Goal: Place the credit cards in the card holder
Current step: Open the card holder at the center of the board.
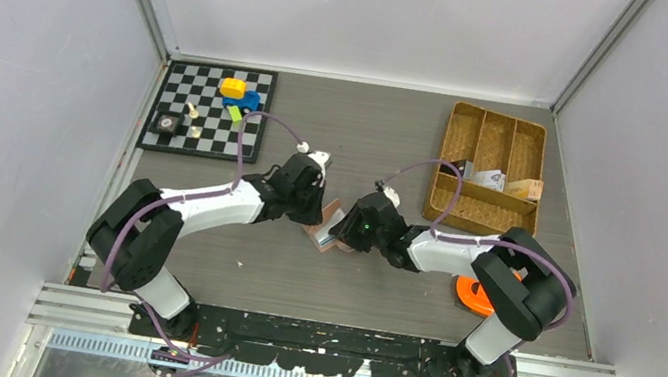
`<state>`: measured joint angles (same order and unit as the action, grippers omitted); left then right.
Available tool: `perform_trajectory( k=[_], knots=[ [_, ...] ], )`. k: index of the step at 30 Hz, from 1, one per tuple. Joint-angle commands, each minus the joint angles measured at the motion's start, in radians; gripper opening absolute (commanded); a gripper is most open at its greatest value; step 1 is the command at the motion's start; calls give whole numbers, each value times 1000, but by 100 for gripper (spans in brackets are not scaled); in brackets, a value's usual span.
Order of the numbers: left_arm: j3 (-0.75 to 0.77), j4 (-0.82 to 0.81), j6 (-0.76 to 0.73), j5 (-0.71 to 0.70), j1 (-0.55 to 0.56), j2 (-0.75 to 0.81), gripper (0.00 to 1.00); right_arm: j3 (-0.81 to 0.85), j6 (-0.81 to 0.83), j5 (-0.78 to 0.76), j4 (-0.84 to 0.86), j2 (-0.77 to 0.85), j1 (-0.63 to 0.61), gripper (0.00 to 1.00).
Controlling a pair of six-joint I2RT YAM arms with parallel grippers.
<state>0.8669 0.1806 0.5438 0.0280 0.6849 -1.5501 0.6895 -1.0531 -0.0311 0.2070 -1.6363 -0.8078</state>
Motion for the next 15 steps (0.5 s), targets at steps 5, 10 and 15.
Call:
perform_trajectory(
  k=[5,10,15],
  knots=[
    [97,203,-188,-105,-15,-35,0,-5,31,-49,-72,-76,18,29],
    [160,256,-269,-186,-15,-71,1,0,33,-46,-73,-87,19,29],
    [203,298,-308,-265,-14,-117,1,5,33,-41,-73,-98,19,28]
  ],
)
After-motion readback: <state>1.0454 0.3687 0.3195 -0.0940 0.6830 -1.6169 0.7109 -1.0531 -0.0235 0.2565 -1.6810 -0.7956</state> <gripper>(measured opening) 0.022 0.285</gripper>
